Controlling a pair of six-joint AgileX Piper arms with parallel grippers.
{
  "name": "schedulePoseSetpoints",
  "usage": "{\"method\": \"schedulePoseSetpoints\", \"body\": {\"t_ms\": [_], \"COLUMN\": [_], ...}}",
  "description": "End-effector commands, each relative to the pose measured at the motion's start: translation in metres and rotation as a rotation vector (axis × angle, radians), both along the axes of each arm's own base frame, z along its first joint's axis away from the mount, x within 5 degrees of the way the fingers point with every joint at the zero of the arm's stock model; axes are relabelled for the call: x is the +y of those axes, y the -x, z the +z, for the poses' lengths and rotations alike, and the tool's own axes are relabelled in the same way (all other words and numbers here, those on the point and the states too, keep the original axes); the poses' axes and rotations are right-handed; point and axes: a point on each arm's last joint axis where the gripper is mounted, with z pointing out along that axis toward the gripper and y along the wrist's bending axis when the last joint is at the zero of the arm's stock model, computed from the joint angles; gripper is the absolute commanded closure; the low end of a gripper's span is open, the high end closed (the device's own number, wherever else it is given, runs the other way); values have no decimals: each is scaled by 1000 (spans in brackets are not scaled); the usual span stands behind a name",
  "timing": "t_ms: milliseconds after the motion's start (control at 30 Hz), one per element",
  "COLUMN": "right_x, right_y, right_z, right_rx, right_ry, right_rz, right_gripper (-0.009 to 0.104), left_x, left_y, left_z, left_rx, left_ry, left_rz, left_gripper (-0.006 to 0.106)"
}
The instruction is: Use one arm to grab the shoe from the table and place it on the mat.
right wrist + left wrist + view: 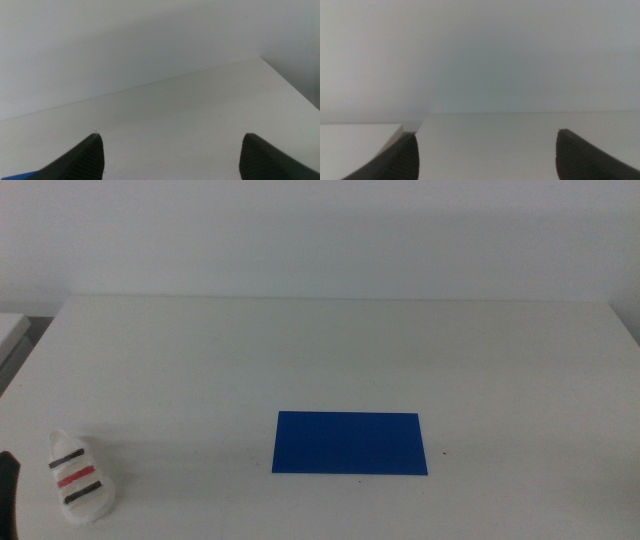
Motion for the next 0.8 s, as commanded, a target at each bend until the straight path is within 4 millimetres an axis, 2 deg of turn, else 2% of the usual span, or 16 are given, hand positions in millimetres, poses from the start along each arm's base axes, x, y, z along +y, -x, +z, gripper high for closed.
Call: {"method": "schedulePoseSetpoints", "body": {"t_ms": [0, 100, 267, 333, 400, 500, 567, 633, 767], "right_x": [0, 0, 0, 0, 0, 0, 0, 0, 0], "right_y": [0, 0, 0, 0, 0, 0, 0, 0, 0], "right_z": [0, 0, 0, 0, 0, 0, 0, 0, 0], "right_rx": [-12, -12, -12, -12, -12, -12, -12, -12, -12], "right_ry": [13, 13, 13, 13, 13, 13, 13, 13, 13], "right_rz": [2, 2, 2, 2, 2, 2, 2, 2, 2], "right_gripper": [16, 16, 16, 16, 16, 16, 16, 16, 16], "left_x": [0, 0, 0, 2, 6, 13, 16, 16, 15], "left_y": [-2, -16, -58, -76, -90, -116, -134, -157, -188], "left_z": [7, 43, 115, 135, 144, 149, 146, 134, 106], "left_rx": [13, 154, 518, 676, 820, 997, 1055, 1097, 1197], "left_ry": [52, 87, 150, 262, 359, 450, 458, 463, 491], "left_rz": [-1, -2, 9, 76, 181, 344, 403, 415, 441], "left_gripper": [7, 7, 7, 7, 7, 7, 7, 7, 7]}}
